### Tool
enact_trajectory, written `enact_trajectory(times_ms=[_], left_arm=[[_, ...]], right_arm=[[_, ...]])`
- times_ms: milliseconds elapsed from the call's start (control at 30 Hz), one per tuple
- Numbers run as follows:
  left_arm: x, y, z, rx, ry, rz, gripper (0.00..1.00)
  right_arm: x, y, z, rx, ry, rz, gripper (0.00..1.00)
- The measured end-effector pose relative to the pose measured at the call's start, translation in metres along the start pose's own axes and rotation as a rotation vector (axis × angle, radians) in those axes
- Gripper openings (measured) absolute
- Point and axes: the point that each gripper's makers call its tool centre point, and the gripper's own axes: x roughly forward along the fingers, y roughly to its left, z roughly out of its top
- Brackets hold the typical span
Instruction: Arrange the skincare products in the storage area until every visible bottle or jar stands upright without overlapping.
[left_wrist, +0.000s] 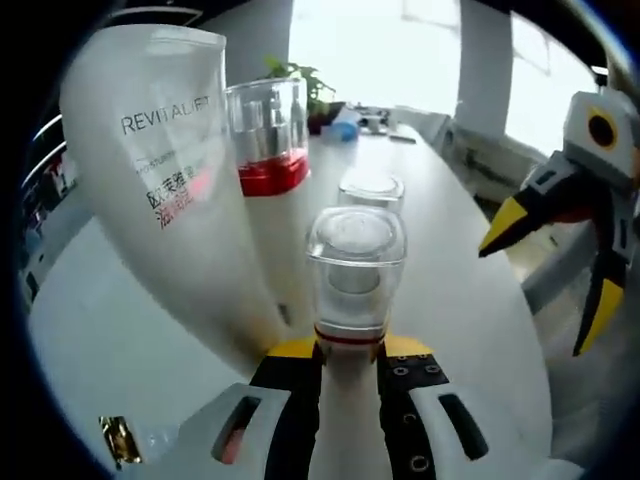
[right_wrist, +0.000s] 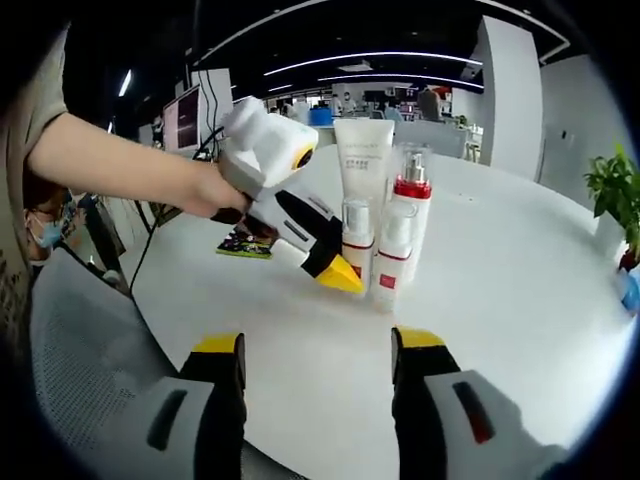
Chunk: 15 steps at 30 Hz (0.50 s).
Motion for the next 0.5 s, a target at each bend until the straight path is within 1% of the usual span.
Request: enact_trajectory(times_ms=[367,500], left_arm=[[0.0024,-0.0007,0.0001,-0.009,0.000,-0.002,0.18],[0.0027,-0.0012,-0.0011,-0.030,0.003,-0.002,0.19]], right_arm=[[0.0003,0.0004,-0.0006,0.002,0.001,0.003,0.59],[0.0004,0.0006,-0.0008,0.002,0.002,0.003,0.59]])
